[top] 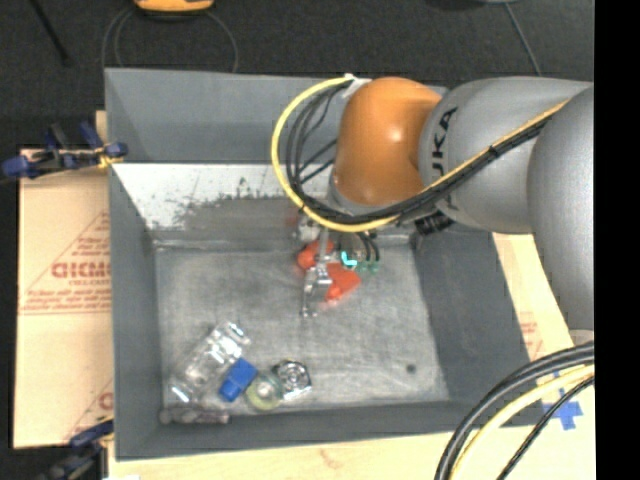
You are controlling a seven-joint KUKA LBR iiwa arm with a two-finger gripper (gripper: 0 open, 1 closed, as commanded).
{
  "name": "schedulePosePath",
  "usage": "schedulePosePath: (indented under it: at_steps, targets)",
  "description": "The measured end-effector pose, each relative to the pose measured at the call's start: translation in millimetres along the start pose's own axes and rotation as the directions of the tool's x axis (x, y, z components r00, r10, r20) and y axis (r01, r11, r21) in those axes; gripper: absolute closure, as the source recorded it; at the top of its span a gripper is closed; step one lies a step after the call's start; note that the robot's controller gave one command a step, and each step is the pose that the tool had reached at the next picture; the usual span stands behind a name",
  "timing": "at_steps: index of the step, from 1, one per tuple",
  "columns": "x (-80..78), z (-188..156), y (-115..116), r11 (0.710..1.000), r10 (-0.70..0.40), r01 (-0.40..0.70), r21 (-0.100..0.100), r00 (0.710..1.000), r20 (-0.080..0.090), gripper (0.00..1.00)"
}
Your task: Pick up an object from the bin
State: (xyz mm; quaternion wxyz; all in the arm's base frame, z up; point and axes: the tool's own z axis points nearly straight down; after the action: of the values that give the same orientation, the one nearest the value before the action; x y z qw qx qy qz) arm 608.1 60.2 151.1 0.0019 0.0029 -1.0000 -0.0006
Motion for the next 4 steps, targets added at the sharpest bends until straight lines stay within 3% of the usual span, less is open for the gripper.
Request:
schedulePosePath:
  at_steps: [1,2,3,4]
  targets:
    - [106.6,-30,49,0.991,-0.137,0.137,0.001,0.991,0.002,0.0]
    - [124.8,72,35,0.999,-0.047,0.047,0.001,0.999,0.0,0.0]
    - [123.3,68,35,0.999,-0.044,0.044,0.0,0.999,0.005,1.0]
    - [122.7,68,35,0.999,-0.043,0.043,0.0,0.999,0.006,0.0]
